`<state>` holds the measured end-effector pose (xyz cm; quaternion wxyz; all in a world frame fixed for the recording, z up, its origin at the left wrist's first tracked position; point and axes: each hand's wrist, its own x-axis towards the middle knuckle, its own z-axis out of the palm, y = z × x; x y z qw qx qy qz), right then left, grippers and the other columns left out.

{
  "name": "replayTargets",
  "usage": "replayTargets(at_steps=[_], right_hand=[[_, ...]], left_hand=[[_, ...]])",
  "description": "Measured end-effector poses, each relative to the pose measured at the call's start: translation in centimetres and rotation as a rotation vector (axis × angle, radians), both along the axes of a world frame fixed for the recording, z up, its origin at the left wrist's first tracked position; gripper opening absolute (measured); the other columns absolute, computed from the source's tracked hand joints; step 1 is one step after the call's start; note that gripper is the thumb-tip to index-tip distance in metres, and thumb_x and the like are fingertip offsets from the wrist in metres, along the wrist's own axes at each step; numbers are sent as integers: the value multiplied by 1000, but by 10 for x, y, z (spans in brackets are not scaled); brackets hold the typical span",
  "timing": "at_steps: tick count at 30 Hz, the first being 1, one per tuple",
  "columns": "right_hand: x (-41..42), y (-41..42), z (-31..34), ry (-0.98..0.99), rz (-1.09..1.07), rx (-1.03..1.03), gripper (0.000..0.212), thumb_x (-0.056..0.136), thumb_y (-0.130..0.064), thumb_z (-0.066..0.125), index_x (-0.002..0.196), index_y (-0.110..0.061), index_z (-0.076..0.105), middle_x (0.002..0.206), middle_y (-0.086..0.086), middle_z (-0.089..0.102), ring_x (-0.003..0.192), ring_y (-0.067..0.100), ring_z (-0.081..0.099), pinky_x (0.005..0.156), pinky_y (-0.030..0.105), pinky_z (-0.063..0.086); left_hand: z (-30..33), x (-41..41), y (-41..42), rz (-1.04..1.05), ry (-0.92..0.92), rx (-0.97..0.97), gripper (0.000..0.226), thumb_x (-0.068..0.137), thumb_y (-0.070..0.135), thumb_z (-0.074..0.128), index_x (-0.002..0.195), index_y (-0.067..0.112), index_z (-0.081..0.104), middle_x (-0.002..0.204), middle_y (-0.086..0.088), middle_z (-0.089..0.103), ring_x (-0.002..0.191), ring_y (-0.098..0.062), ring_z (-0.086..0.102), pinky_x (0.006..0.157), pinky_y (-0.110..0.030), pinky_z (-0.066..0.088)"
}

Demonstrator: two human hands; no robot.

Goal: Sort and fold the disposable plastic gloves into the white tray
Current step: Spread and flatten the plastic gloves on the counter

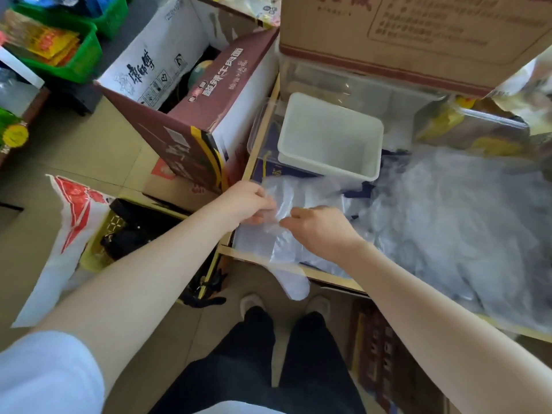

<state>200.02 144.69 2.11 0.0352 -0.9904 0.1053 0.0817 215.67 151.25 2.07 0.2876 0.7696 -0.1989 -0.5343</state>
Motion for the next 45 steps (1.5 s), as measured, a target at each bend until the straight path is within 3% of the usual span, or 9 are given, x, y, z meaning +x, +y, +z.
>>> replayTargets(at_steps=[3,7,14,19,23,30,34,39,45], right_hand=[[-8,-7,-7,-226,-81,-78,40,56,-10,84,93,-15,71,84,5,65,69,27,61,59,32,48],[-20,16,-9,-360,235,-133,22,78,-7,51,86,-19,67,97,1,66,94,24,55,80,34,43],[-11,34,-28,189,292,-74,50,68,-7,62,115,-20,54,106,-4,60,110,25,49,96,36,31],[-6,28,-14,154,189,-54,20,43,-21,68,62,-23,61,53,-9,49,75,21,52,83,36,25],[-23,35,-8,59,221,6,21,57,-38,72,47,-24,61,60,-7,52,76,22,51,82,40,27],[-34,29,-3,-240,-280,708,33,89,-37,47,76,-11,63,77,-2,60,70,15,53,63,34,47],[-29,1,-4,-387,-622,585,15,94,-11,49,95,-5,63,94,7,64,80,22,56,73,37,48],[-29,-4,-21,1,-577,434,50,96,-33,47,140,-13,36,150,6,30,137,25,27,108,37,27],[-24,11,-38,131,-434,261,68,97,-50,28,150,-17,1,159,4,-4,145,22,-8,115,35,-8]], left_hand=[[-7,5,-1,-4,-74,-54,6,88,15,62,91,10,64,97,-12,68,88,-24,65,74,-36,55],[-18,9,5,-27,-111,-18,9,90,15,59,94,8,61,98,-12,64,93,-26,62,81,-39,55],[-31,6,10,-158,-225,9,11,90,15,54,83,8,55,82,-11,54,77,-25,53,70,-37,47],[-32,2,10,-297,-335,28,20,93,17,50,74,12,47,77,-9,53,74,-25,51,60,-31,34],[-29,2,12,-317,-353,22,17,94,17,49,79,9,49,81,-10,54,76,-24,50,57,-29,32],[-15,0,14,-179,-111,-30,17,94,18,53,78,12,52,77,-6,54,72,-19,52,70,-37,49],[-6,5,30,-87,2,-9,8,91,15,58,90,7,60,94,-12,63,87,-25,60,76,-38,53],[-10,9,46,-268,-271,82,7,90,16,56,83,15,55,88,-5,59,79,-19,55,61,-27,42],[-12,0,34,-256,-307,-36,38,94,14,51,131,15,41,111,-4,57,99,-21,56,82,-32,47]])
